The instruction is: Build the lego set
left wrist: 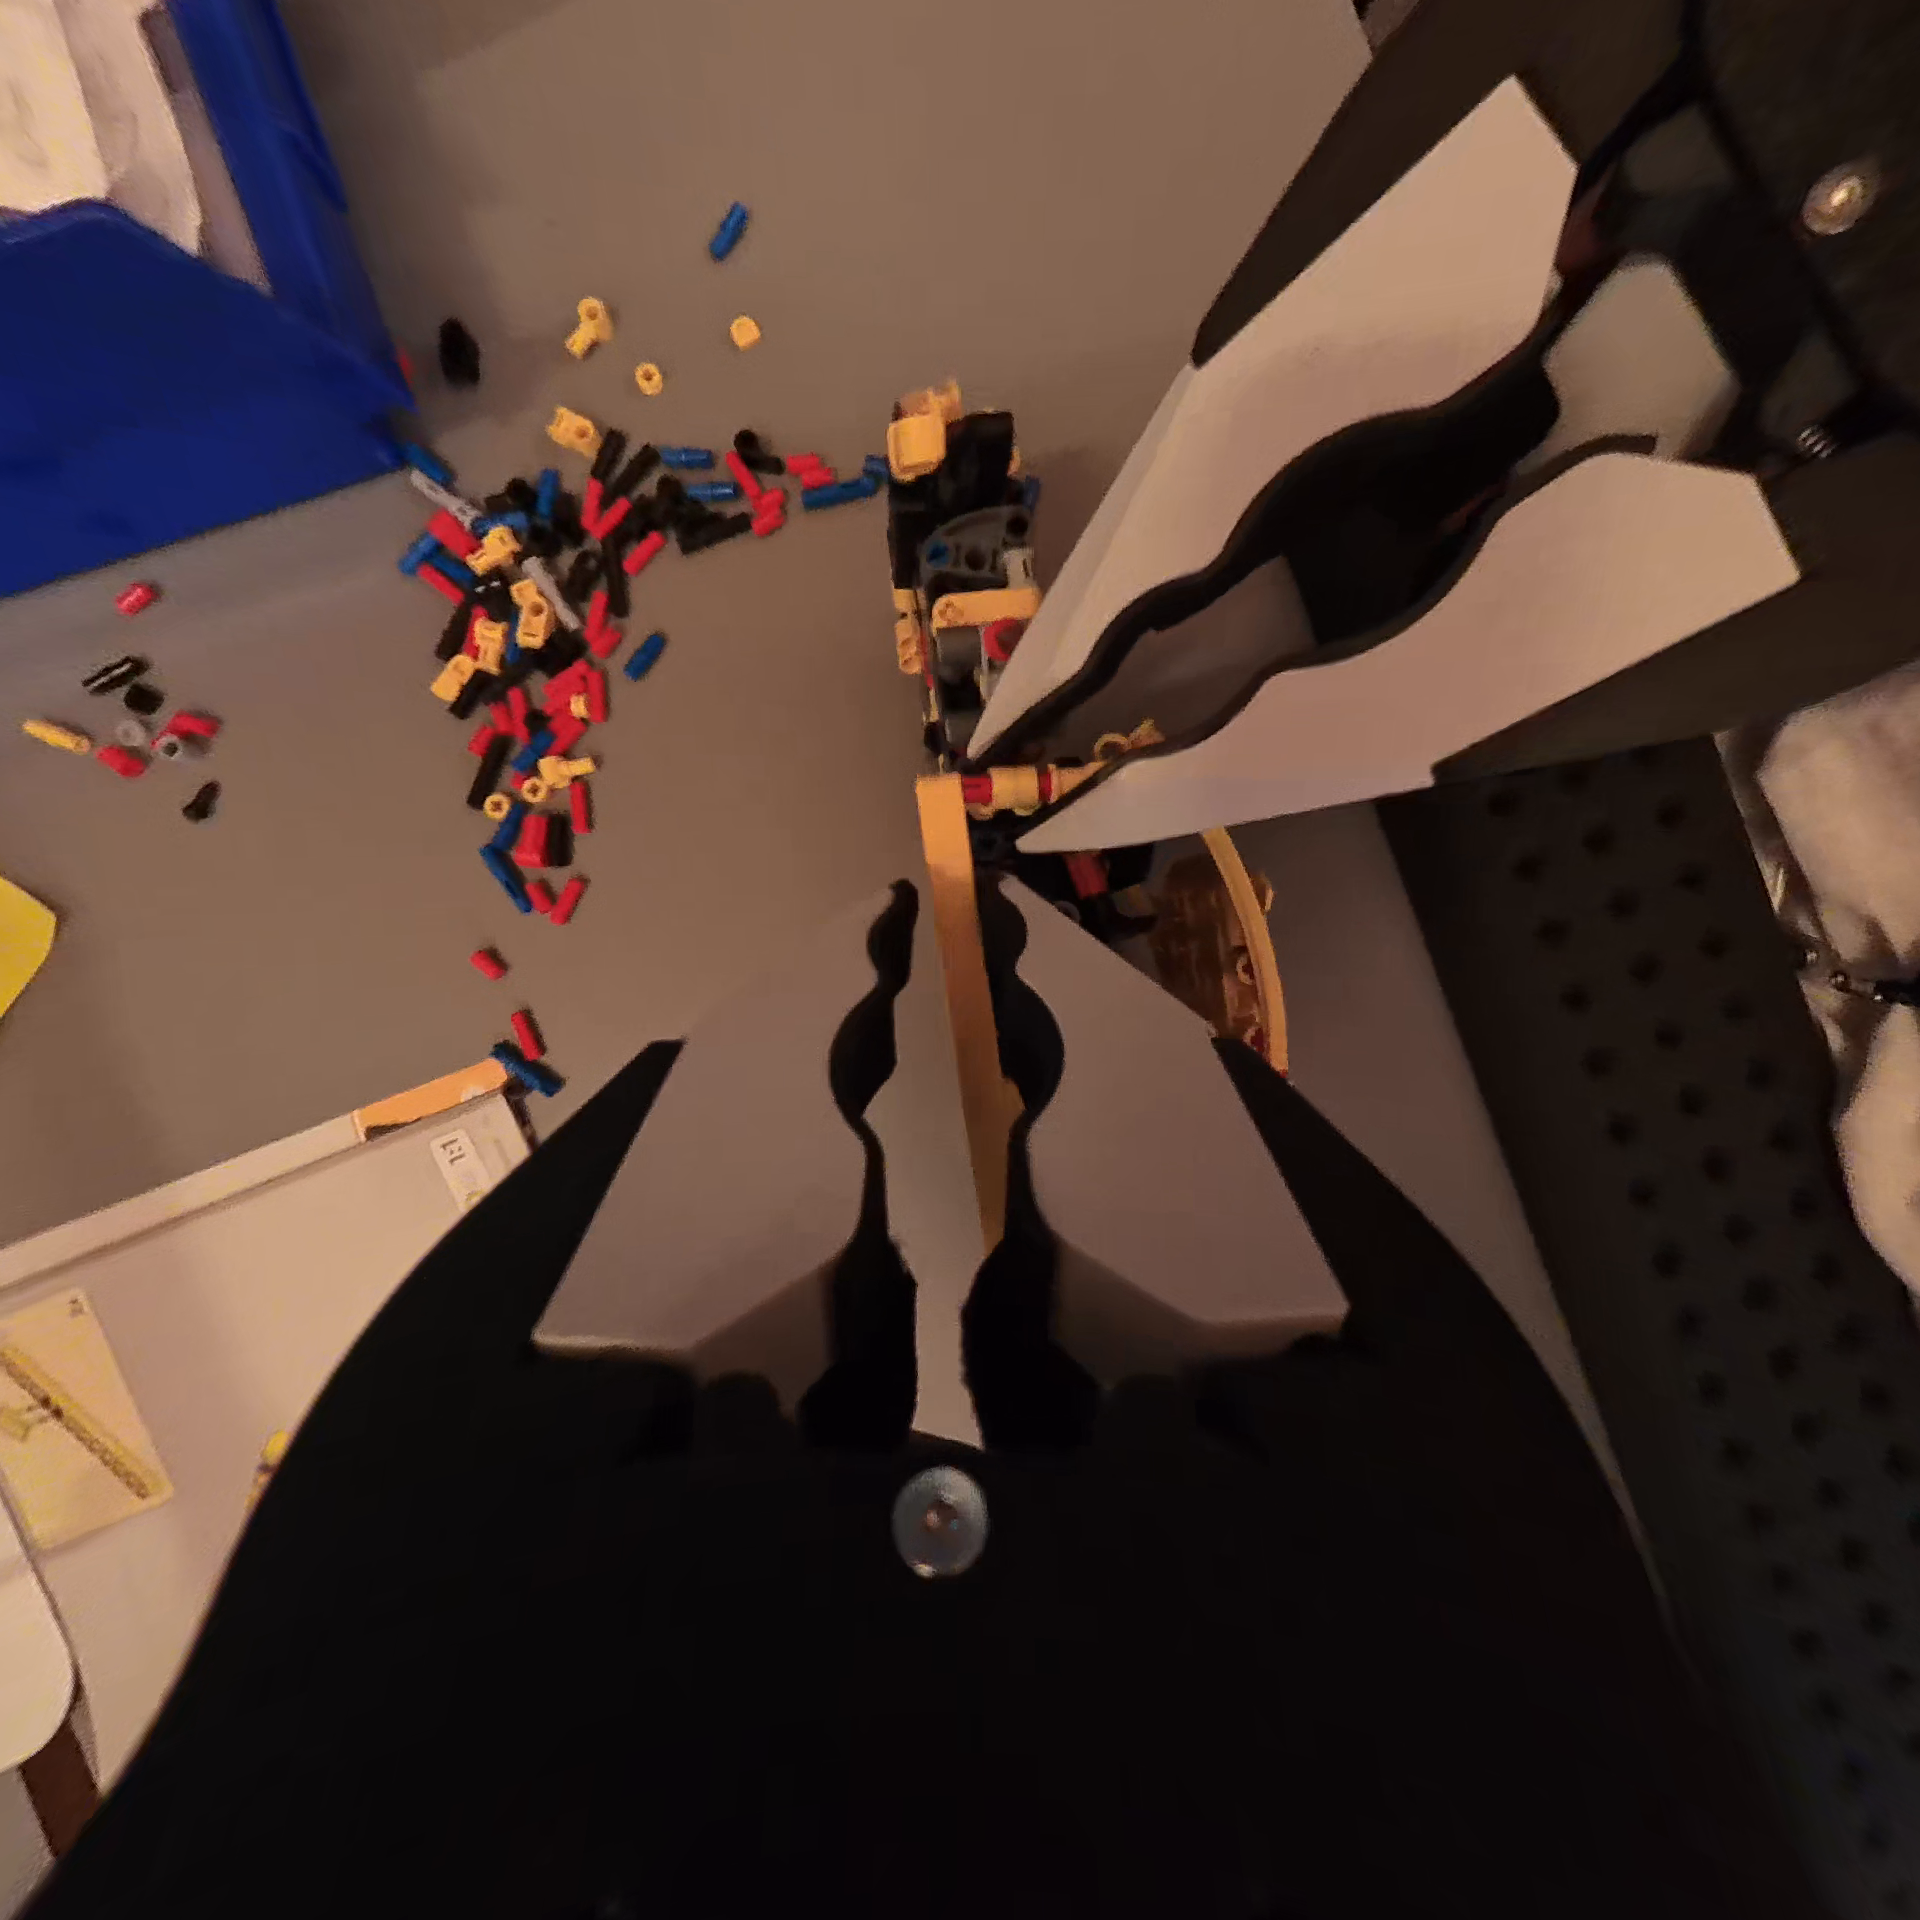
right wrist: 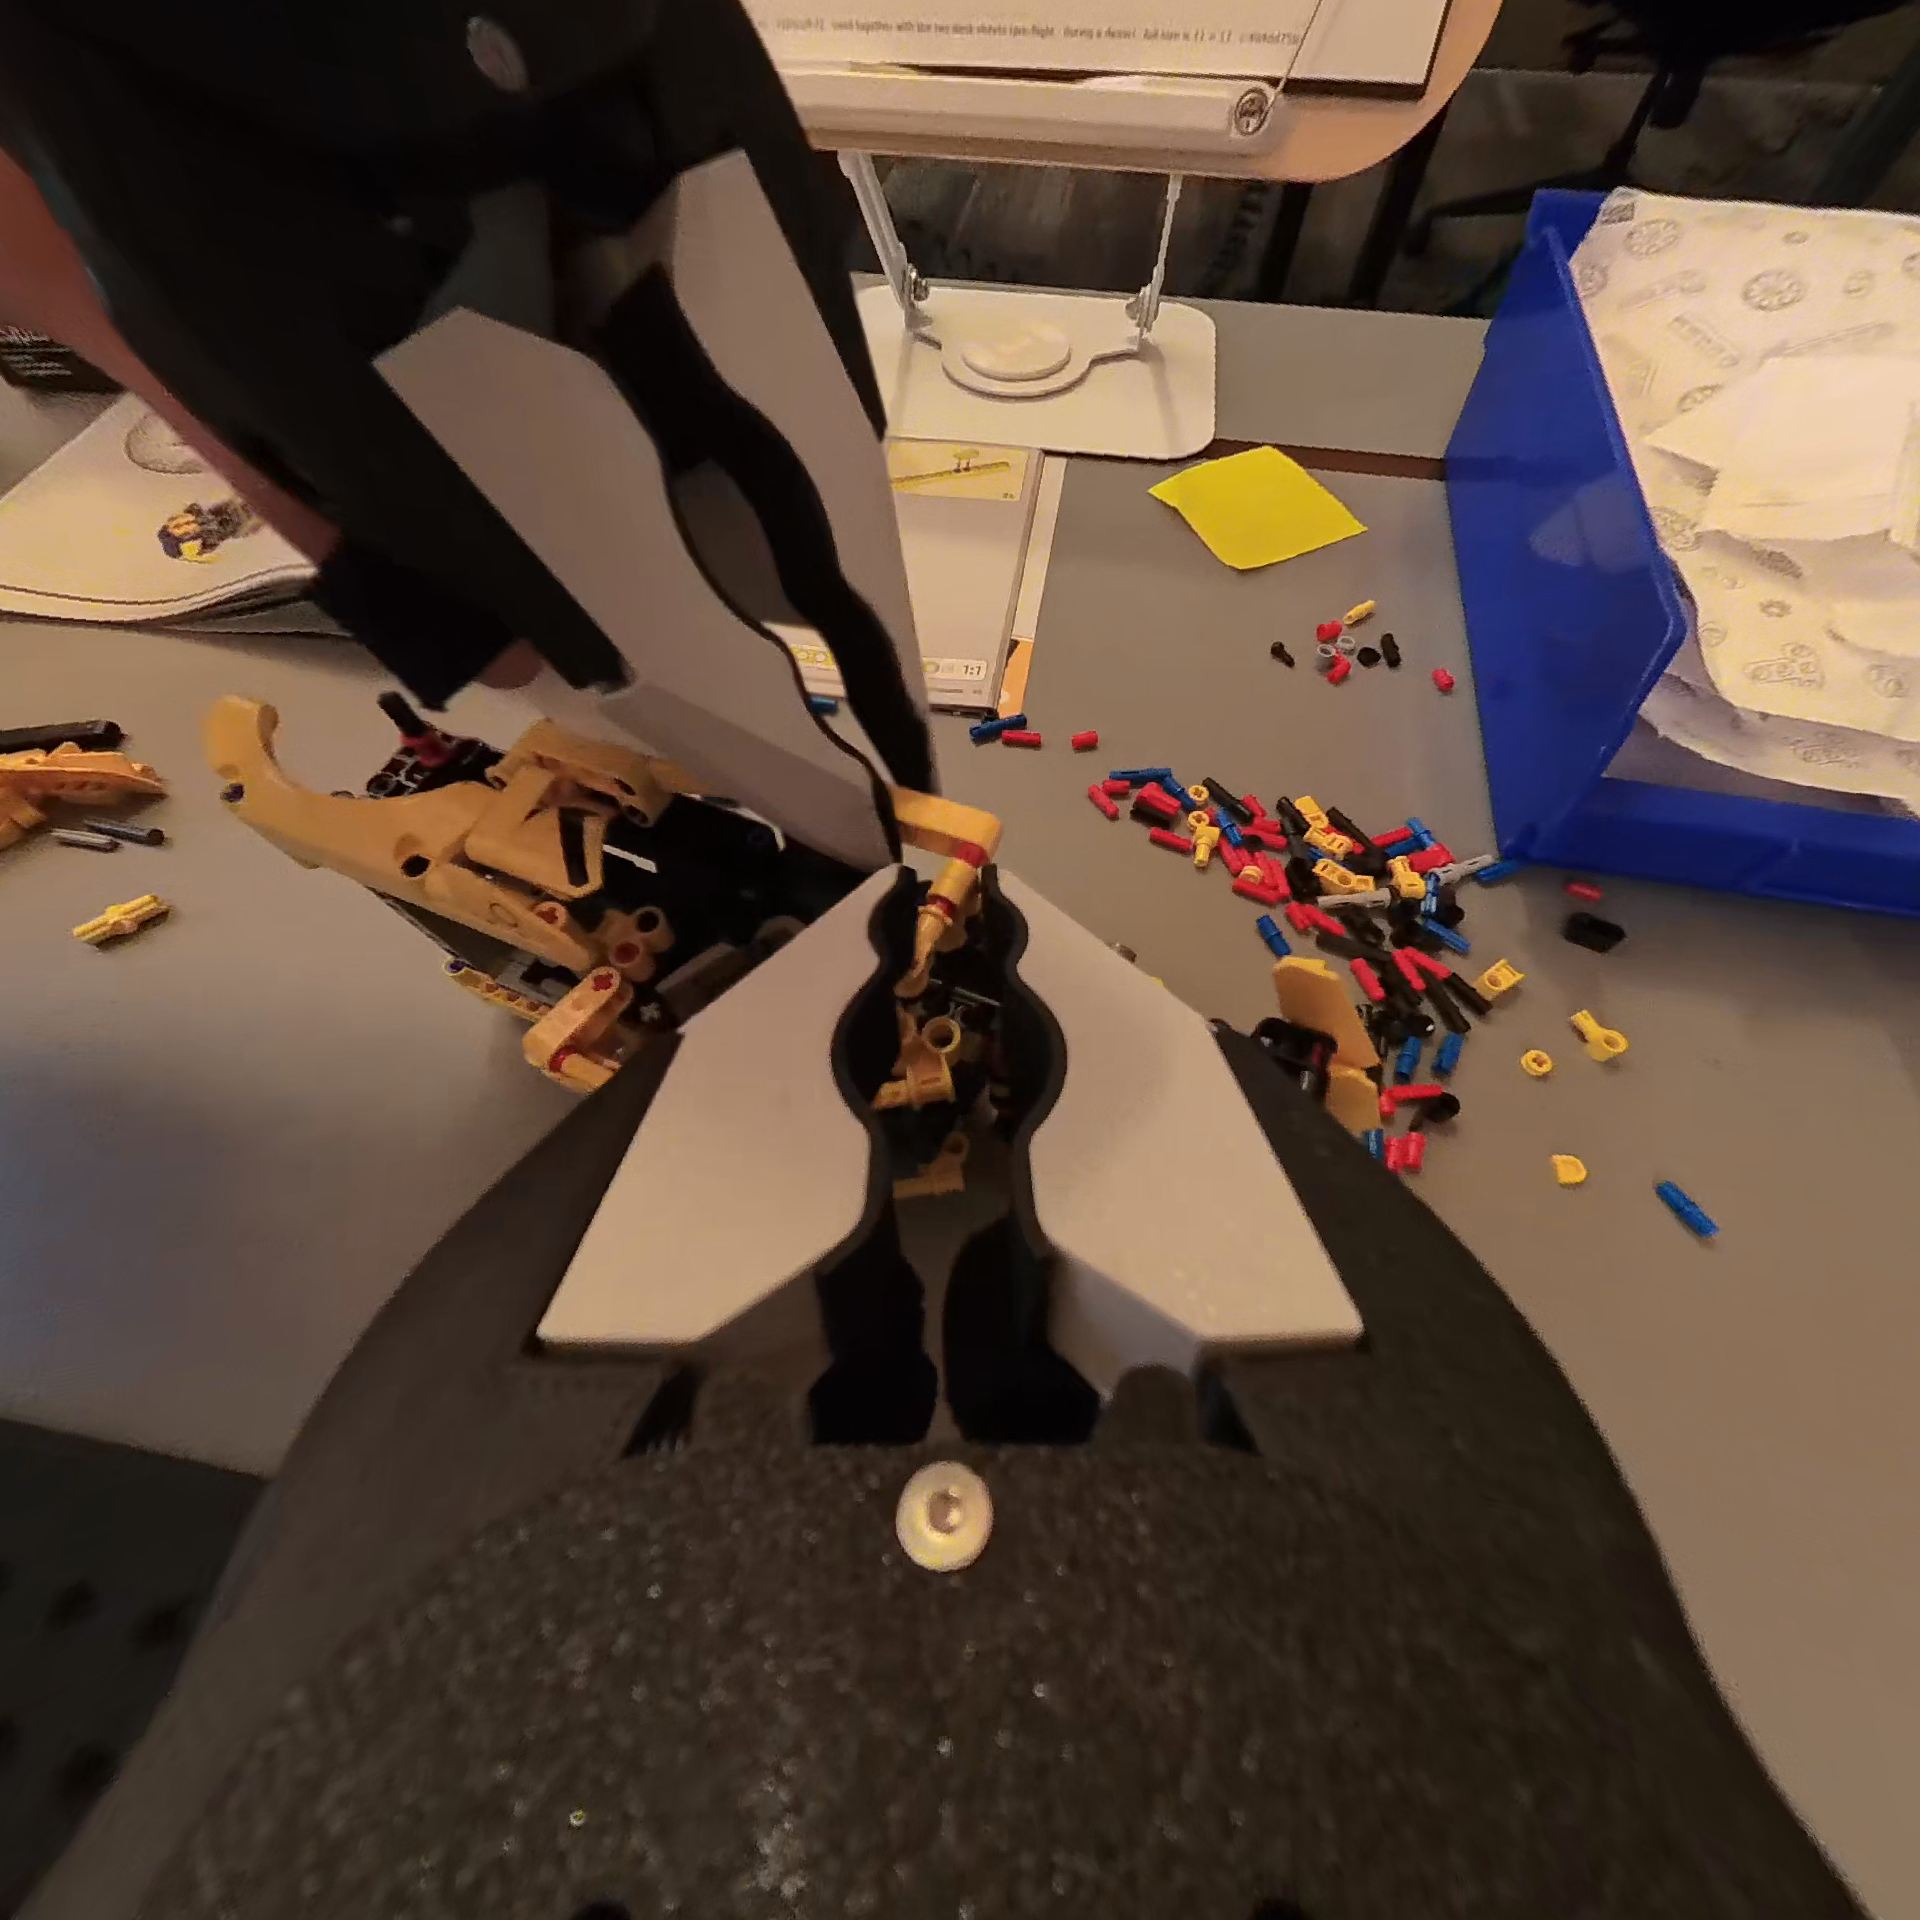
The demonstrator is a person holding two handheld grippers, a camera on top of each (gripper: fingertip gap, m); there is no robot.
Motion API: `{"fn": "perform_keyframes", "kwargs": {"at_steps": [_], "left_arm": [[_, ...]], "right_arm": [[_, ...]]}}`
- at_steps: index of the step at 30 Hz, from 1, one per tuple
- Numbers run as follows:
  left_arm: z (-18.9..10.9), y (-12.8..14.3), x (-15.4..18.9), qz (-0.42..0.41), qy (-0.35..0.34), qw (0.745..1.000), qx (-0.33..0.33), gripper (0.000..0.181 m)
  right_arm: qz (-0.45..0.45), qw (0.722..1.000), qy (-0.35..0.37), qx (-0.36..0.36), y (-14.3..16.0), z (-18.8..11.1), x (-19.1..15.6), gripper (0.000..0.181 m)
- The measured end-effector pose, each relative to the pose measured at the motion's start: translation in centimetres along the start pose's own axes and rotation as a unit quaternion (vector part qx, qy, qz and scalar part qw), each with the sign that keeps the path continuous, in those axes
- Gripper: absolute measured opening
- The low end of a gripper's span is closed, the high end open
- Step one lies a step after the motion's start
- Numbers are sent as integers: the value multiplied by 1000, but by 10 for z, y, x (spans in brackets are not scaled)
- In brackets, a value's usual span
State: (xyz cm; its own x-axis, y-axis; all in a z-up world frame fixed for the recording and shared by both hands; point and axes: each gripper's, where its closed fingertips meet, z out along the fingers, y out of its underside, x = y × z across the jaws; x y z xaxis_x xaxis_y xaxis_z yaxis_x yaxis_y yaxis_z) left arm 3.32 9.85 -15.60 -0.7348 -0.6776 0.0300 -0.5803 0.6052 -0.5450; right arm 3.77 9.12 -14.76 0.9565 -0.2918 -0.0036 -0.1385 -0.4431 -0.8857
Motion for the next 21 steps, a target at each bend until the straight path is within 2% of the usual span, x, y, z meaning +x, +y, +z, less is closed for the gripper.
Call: {"fn": "perform_keyframes", "kwargs": {"at_steps": [5, 10, 14, 21], "left_arm": [[5, -2, 2, 37, -7, 999, -3, 8], [4, -1, 0, 111, -38, 993, -2, 9], [4, -3, 1, 144, -27, 989, 4, 9], [5, -3, 1, 138, -20, 990, 5, 9]], "right_arm": [[-5, 1000, 10, 4, 1, -1, 1, 10], [9, 999, -20, -33, 2, 1, 1, 8], [36, 997, -39, -62, 3, 0, 1, 7], [25, 996, 18, -86, 3, 1, 3, 7]]}}
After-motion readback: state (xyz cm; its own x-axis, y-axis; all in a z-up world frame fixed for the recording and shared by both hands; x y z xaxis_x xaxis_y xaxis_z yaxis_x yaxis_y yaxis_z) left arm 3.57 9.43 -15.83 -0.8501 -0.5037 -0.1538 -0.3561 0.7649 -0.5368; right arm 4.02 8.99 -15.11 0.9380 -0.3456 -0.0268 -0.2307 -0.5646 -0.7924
